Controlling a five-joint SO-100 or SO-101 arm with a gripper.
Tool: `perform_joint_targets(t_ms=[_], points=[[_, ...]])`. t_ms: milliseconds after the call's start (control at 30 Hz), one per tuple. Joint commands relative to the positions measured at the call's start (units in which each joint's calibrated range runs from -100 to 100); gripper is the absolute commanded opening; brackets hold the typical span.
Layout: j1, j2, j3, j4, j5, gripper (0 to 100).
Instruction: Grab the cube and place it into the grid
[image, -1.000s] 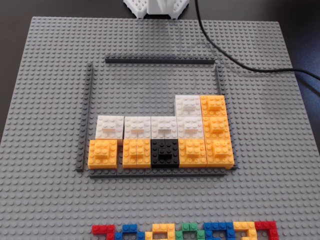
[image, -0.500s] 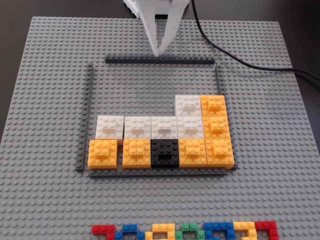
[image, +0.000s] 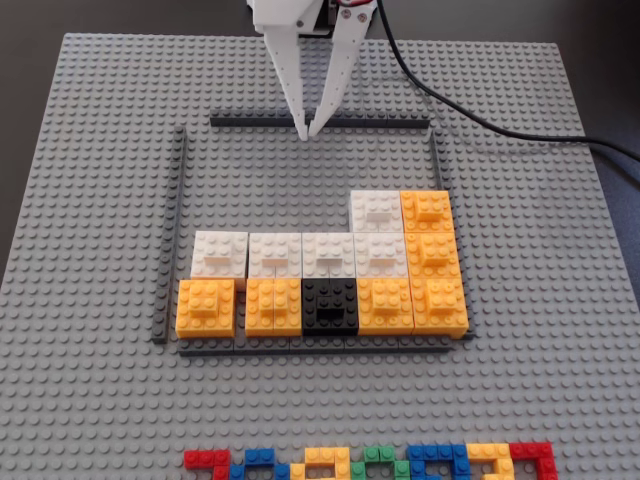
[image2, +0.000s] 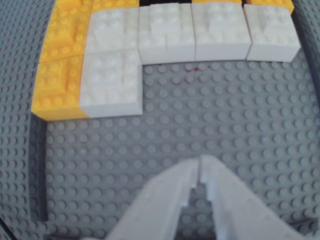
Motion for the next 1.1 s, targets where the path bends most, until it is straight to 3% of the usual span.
perform_joint_targets(t_ms=[0,1067], points=[[-0.1,-2.0,1.0,-0.4,-0.6,1],[0.1,-2.1,1.0,-1.0,0.1,1]])
